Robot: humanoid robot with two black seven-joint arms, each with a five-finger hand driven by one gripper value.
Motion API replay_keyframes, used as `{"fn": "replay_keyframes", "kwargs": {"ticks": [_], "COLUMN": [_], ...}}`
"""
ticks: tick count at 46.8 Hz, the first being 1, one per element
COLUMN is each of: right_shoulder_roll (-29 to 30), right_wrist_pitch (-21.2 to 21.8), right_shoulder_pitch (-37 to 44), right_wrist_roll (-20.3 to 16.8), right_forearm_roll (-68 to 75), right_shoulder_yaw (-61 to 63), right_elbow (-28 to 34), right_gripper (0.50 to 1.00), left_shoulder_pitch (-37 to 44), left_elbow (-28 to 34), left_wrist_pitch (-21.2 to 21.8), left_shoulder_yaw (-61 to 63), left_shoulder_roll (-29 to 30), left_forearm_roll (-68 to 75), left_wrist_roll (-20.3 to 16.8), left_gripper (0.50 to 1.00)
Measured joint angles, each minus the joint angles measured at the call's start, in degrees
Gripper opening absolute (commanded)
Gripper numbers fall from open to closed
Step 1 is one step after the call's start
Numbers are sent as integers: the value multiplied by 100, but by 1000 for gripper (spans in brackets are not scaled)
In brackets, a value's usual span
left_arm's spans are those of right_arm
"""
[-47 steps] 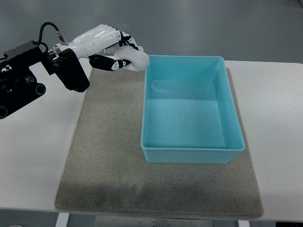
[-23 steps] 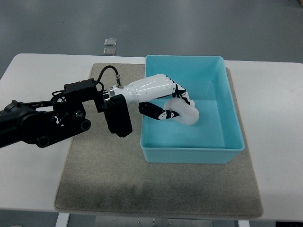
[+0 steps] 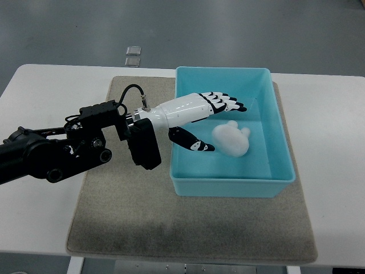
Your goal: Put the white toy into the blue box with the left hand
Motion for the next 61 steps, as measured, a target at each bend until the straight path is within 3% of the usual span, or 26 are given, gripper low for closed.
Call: {"fn": "replay_keyframes", "kwargs": {"ticks": [8, 14, 34, 37, 48, 61], "right_shoulder_roll": [0, 0, 0, 0, 0, 0], "right_wrist_pitch": [0, 0, 0, 0, 0, 0], "right_shoulder_pitch": [0, 4, 0, 1, 5, -1], "right_wrist_roll": [0, 0, 0, 1, 0, 0], "right_forearm_roll": [0, 0, 0, 0, 0, 0], "right_shoulder_yaw": [0, 0, 0, 0, 0, 0], "right_elbow": [-1, -1, 0, 0, -1, 0], "right_gripper": [936, 936, 936, 936, 936, 936], "left_shoulder_pitch": [73, 75, 71, 95, 104, 92], "left_elbow": [-14, 40, 190, 281, 1242, 1353], "left_wrist_pitch": [7, 109, 37, -95, -1313, -1429], "left_shoulder_yaw": [-26, -106, -283, -283, -282, -285], "left_shoulder_roll": [23, 61, 697, 821, 926, 1036], "left_forearm_roll": [-111, -972, -7333, -7981, -9696, -11304], "left_wrist_roll": [-10, -4, 19, 19, 80, 849], "left_gripper": [988, 990, 1000, 1000, 1000, 1000]}}
